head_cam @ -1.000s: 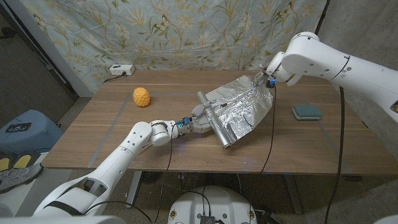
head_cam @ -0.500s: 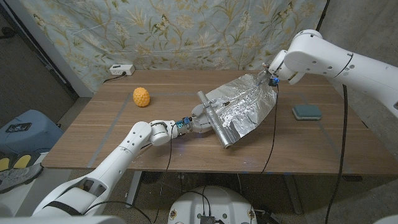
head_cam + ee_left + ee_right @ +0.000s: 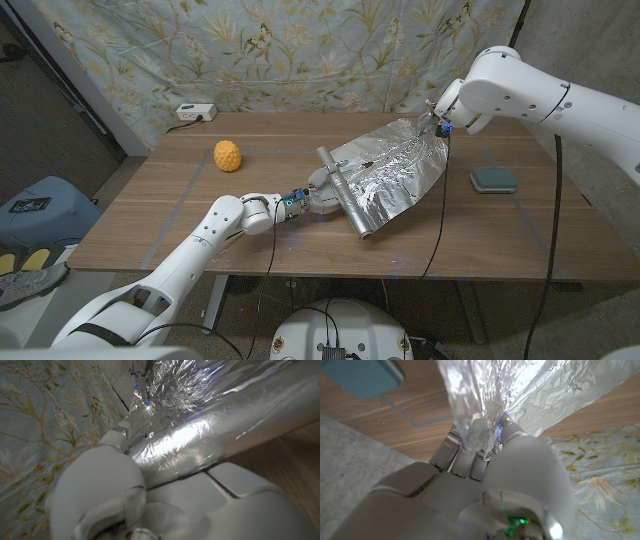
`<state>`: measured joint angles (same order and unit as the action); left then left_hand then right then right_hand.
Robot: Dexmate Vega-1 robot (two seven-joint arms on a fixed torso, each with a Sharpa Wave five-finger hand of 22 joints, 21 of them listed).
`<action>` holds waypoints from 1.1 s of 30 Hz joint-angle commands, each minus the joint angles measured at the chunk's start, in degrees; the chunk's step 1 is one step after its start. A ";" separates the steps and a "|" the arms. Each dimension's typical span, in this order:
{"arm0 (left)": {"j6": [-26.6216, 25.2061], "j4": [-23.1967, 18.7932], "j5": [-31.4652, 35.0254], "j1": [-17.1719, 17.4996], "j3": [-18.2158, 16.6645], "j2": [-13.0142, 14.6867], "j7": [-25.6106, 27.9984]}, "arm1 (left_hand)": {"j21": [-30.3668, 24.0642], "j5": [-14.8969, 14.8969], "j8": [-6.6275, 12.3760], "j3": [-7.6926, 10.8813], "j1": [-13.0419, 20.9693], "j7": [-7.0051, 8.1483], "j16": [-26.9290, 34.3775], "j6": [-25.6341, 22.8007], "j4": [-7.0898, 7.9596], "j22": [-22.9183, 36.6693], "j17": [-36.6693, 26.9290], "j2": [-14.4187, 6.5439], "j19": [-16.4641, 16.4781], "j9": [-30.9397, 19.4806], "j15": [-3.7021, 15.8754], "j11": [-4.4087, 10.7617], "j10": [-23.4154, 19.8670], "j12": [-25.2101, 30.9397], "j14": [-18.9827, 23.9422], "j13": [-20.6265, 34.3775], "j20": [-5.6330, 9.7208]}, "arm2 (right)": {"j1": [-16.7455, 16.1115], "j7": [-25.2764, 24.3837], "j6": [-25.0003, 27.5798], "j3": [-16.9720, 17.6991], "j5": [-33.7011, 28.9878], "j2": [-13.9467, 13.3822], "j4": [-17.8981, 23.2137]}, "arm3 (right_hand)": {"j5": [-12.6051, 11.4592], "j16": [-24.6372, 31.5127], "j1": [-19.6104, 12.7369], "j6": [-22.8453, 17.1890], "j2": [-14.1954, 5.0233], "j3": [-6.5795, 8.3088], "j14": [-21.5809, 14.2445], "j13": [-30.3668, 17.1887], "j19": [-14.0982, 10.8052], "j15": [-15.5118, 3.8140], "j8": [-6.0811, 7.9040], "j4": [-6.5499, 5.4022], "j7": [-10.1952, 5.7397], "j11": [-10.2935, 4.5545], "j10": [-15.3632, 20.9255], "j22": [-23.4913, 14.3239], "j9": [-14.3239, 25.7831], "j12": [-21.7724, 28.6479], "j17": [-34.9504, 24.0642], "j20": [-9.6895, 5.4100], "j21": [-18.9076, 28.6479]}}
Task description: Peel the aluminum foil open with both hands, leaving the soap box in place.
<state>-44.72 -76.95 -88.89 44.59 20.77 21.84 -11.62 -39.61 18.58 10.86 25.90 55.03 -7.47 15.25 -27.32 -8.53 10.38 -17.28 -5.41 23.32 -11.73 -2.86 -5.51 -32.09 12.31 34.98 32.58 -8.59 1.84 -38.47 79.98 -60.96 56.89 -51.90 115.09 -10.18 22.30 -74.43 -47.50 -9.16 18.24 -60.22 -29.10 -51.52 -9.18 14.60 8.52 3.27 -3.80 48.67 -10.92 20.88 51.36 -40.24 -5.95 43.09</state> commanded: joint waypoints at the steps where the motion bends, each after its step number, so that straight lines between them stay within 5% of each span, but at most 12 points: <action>1: -0.24 0.62 -0.11 -0.25 -0.26 0.21 -0.33 | 0.07 -0.29 0.37 0.20 -0.30 0.34 -0.08 0.10 -0.20 0.18 -0.10 0.06 0.18 0.00 -0.17 0.00 0.01 0.31 0.16 0.25 -0.43 | 0.78 0.75 0.00 -0.61 -1.04 0.11 -1.16 | -0.25 -0.26 -0.96 -0.65 -0.27 -0.08 -0.95 -0.25 0.31 -2.29 -0.08 0.19 0.08 -0.21 -0.02 -0.05 0.17 0.33 -0.22 -0.01 0.62; 33: -1.56 2.41 1.36 -1.84 0.01 0.33 -1.77 | 0.38 -0.27 0.47 0.35 -0.48 0.42 -0.19 0.16 -0.31 0.20 -0.09 -0.14 0.01 0.05 -0.50 -0.15 0.88 0.28 -0.43 0.28 -0.53 | -1.48 2.56 0.00 3.16 -3.89 0.42 -3.05 | -0.25 -0.89 -1.05 -0.87 -0.23 -0.20 -1.18 -0.22 1.02 -2.37 -0.41 0.18 -0.02 -0.32 0.03 0.10 0.46 0.07 -0.65 -0.08 2.36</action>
<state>-45.95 -74.86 -88.23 43.21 20.60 22.03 -12.86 -39.28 18.58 10.86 26.16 54.94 -7.25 15.27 -27.09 -8.78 10.36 -17.29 -5.50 23.32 -11.73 -3.09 -5.82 -31.58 12.53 34.75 32.57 -9.02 1.59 -36.14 79.99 -59.72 53.70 -51.34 112.22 -9.97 21.48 -74.66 -47.92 -8.94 18.16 -60.56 -29.11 -50.69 -9.04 14.32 8.44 3.29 -3.81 48.66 -10.65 21.15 51.19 -40.69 -6.14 45.10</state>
